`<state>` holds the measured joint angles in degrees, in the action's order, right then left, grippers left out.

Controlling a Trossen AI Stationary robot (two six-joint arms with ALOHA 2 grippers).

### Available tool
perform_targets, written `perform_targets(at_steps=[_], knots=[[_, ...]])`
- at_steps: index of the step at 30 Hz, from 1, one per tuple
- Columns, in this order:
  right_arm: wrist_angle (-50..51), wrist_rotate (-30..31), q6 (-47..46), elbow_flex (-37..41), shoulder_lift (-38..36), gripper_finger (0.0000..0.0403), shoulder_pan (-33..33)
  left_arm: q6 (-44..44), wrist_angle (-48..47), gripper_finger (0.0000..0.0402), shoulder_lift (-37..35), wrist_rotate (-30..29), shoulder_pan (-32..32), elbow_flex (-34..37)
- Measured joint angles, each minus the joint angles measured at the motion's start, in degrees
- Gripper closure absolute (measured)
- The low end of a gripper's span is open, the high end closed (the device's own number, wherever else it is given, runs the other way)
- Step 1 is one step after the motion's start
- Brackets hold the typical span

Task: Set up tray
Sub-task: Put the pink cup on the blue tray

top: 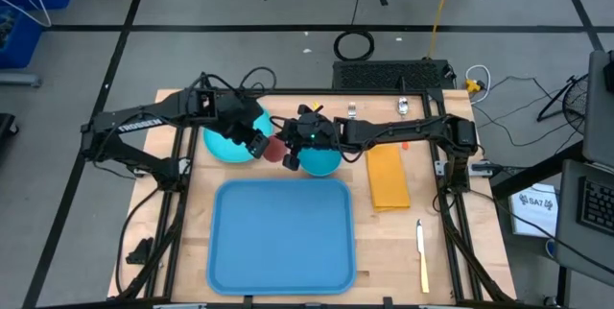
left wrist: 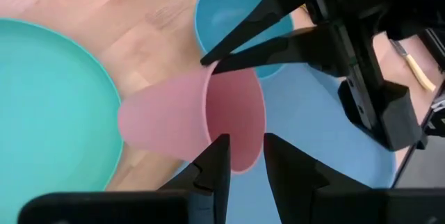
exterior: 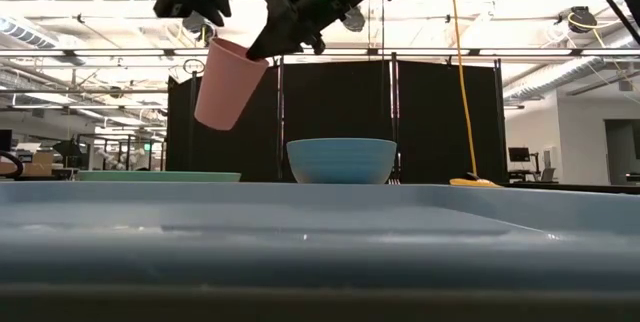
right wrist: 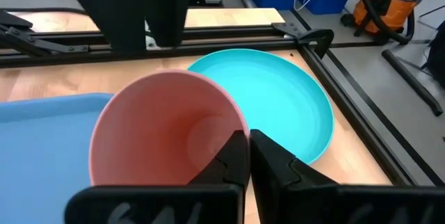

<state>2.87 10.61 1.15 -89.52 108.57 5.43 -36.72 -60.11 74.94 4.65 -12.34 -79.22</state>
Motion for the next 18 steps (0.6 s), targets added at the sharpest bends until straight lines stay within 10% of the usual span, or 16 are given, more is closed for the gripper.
perform_targets(at_steps=[18], knots=[[-0.46,-0.08,0.0,-0.07,-0.07,0.0403,-0.07,2.15,-3.63,0.0309,5.06,-3.66,-0.02,0.11]])
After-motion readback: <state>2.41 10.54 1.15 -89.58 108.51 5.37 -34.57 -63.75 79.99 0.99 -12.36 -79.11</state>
